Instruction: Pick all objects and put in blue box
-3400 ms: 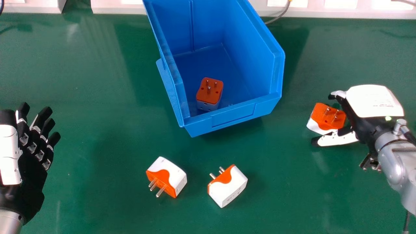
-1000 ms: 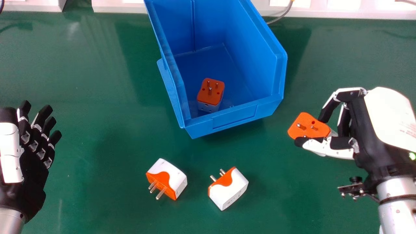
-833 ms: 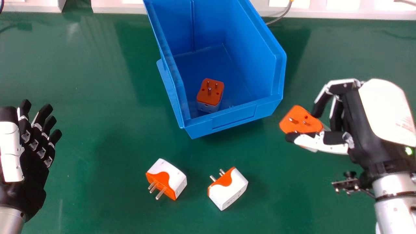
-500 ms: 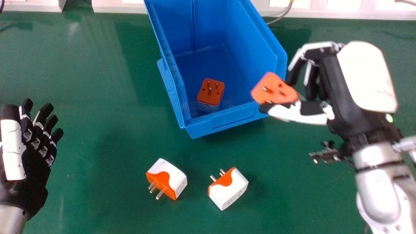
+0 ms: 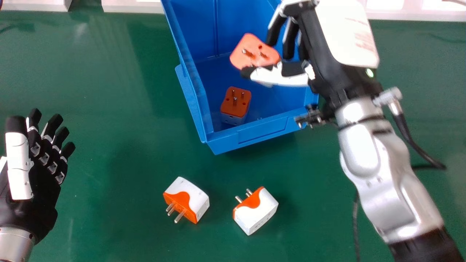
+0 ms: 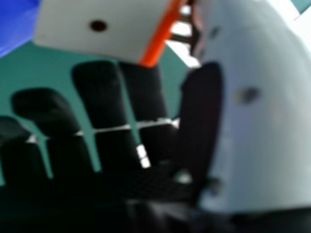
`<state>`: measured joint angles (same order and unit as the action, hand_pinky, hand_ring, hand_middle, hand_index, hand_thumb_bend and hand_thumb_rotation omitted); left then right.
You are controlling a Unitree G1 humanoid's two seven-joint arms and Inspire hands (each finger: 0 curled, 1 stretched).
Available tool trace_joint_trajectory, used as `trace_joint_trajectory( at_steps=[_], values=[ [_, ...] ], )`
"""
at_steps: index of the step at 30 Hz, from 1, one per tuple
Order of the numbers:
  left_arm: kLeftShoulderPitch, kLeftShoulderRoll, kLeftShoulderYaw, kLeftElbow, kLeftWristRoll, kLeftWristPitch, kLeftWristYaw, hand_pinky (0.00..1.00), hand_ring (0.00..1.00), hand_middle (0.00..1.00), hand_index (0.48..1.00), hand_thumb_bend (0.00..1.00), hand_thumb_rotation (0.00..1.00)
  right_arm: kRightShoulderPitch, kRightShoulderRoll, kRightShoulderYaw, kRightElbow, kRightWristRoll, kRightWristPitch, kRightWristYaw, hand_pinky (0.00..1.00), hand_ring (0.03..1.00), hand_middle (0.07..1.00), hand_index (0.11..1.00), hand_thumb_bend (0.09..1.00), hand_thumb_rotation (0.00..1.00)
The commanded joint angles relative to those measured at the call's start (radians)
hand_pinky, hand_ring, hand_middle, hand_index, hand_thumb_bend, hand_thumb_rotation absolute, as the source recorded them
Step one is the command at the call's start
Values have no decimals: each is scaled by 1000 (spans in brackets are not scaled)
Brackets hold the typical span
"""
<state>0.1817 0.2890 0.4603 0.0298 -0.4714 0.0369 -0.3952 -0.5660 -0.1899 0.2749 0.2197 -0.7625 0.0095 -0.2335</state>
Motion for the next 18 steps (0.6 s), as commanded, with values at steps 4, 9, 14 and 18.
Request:
trace_joint_trajectory(
  at_steps=[4, 9, 14, 18],
  values=[
    [5, 5, 3, -15, 6, -19, 0, 1000, 1000, 1000, 1000, 861, 979, -199, 38, 36, 201, -29, 43, -45, 109, 166, 241, 285, 245, 377],
    [5, 1, 5, -14, -7, -16, -3, 1000, 1000, 1000, 1000, 852, 974, -335, 74, 62, 405, -33, 108, -68, 252, 348, 426, 425, 257, 484],
    [11, -1, 4, -25, -4, -15, 2, 1000, 1000, 996, 992, 858, 974, -368, 73, 73, 459, -11, 110, -59, 208, 286, 395, 503, 406, 645],
    [12, 4, 4, -25, -5, -10, -1, 1000, 1000, 993, 991, 877, 963, -354, 71, 77, 432, 1, 123, -43, 332, 463, 586, 787, 543, 799]
  ],
)
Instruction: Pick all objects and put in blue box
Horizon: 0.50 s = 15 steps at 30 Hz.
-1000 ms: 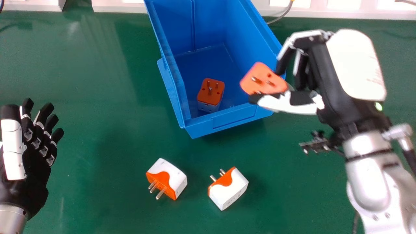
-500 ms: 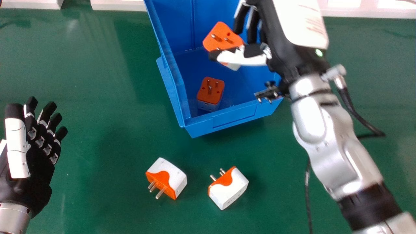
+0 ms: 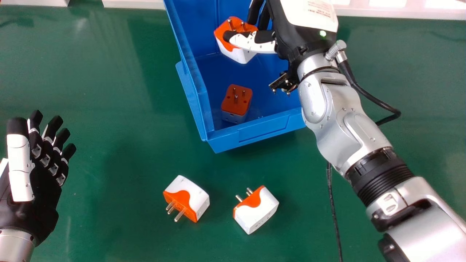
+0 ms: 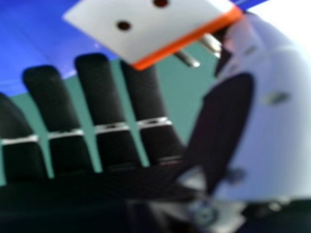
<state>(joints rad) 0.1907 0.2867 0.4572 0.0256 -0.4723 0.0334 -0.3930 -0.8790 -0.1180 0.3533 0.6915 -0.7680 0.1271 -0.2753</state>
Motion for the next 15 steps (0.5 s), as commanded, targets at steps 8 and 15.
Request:
trace_joint_trajectory(
  at_steps=[8, 15],
  values=[
    [0, 11, 6, -18, -1, -6, -6, 1000, 1000, 1000, 1000, 877, 969, -24, -6, 9, -65, 20, 26, 3, 254, 357, 510, 852, 533, 807],
    [-5, 16, 5, -9, 6, -8, -5, 1000, 1000, 1000, 999, 888, 957, -19, -7, 17, -68, 19, 25, -9, 265, 377, 530, 838, 526, 796]
  ],
)
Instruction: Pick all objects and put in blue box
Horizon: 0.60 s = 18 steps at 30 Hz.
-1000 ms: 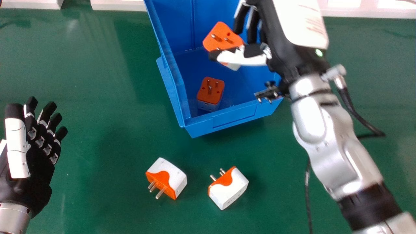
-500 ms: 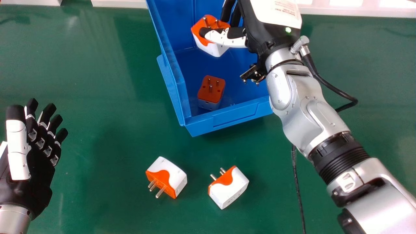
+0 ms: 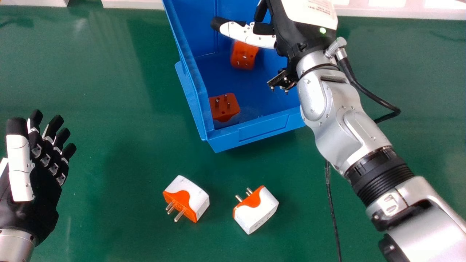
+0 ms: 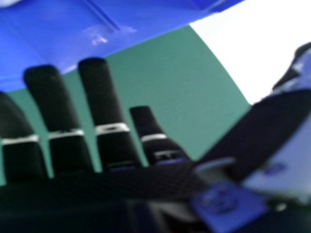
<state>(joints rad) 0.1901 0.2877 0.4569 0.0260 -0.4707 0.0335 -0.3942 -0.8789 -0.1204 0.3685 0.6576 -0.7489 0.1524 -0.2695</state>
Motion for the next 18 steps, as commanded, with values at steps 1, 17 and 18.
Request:
trace_joint_trajectory(
  at_steps=[1, 17, 18],
  values=[
    [-6, 15, 5, -8, 5, -8, -4, 1000, 1000, 1000, 998, 885, 961, -19, -4, 3, -34, 0, 0, -16, 274, 389, 540, 835, 523, 793],
    [-12, 13, 4, -11, 6, -3, 3, 1000, 1000, 990, 987, 880, 960, 137, -29, 2, -257, -23, 15, -24, 281, 378, 523, 796, 466, 779],
    [-12, 14, 4, -10, 8, -5, 3, 1000, 1000, 990, 986, 882, 960, 169, -32, 1, -297, -25, 16, -26, 299, 400, 541, 798, 468, 791]
  ],
)
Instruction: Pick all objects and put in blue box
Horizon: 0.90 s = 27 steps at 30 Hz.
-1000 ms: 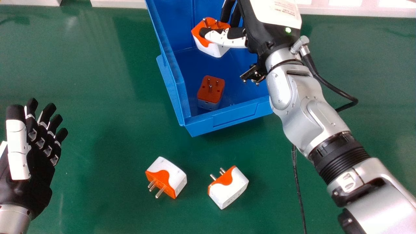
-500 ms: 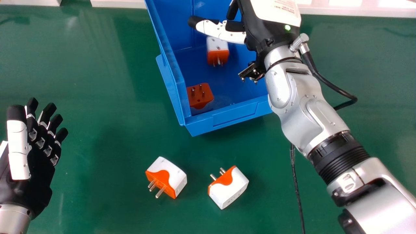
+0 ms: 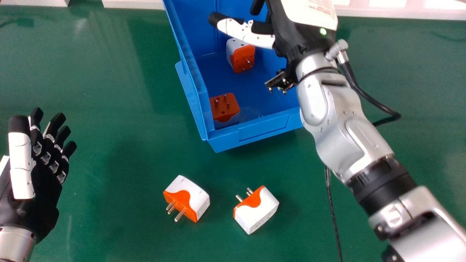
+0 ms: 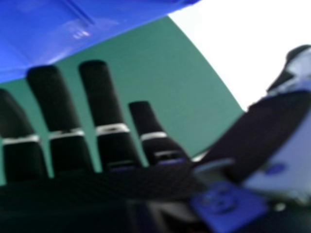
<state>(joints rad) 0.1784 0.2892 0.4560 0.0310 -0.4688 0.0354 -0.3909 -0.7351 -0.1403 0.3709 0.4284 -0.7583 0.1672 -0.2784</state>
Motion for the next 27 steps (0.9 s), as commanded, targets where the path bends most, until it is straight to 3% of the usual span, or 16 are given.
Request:
trace_joint_trajectory(
  at_steps=[1, 5, 10, 14, 17, 21, 24, 27],
  values=[
    [0, 13, 5, -14, 8, -9, 0, 1000, 1000, 990, 985, 880, 965, 62, -16, -2, -111, -16, -4, -21, 288, 380, 531, 798, 468, 793],
    [3, 16, 6, -13, 10, -9, -1, 1000, 1000, 994, 995, 891, 970, 212, -31, 1, -280, -32, 0, -19, 206, 260, 404, 795, 458, 809],
    [13, 14, 9, -20, 9, -7, 2, 1000, 1000, 1000, 1000, 879, 975, 436, -56, -2, -466, -29, -44, -22, 200, 243, 365, 788, 478, 843],
    [13, 15, 9, -8, 14, -16, 0, 1000, 1000, 993, 993, 888, 973, 604, -78, 0, -587, -38, -82, -24, 271, 335, 441, 780, 468, 817],
    [19, 10, 8, -14, 16, -20, 4, 1000, 1000, 994, 994, 877, 973, 730, -96, 1, -664, -39, -121, -30, 351, 447, 576, 767, 475, 767],
    [22, 4, 7, -14, 17, -24, 5, 1000, 1000, 990, 988, 871, 969, 845, -125, -2, -712, -39, -173, -18, 454, 567, 687, 769, 463, 742],
    [18, 5, 7, -3, 20, -29, 0, 1000, 1000, 993, 992, 879, 970, 904, -149, -4, -715, -38, -222, -21, 496, 610, 711, 773, 450, 744],
    [17, 3, 6, -5, 24, -31, 4, 1000, 1000, 992, 990, 874, 973, 931, -168, -2, -691, -50, -266, -33, 519, 628, 719, 769, 446, 738]
  ],
)
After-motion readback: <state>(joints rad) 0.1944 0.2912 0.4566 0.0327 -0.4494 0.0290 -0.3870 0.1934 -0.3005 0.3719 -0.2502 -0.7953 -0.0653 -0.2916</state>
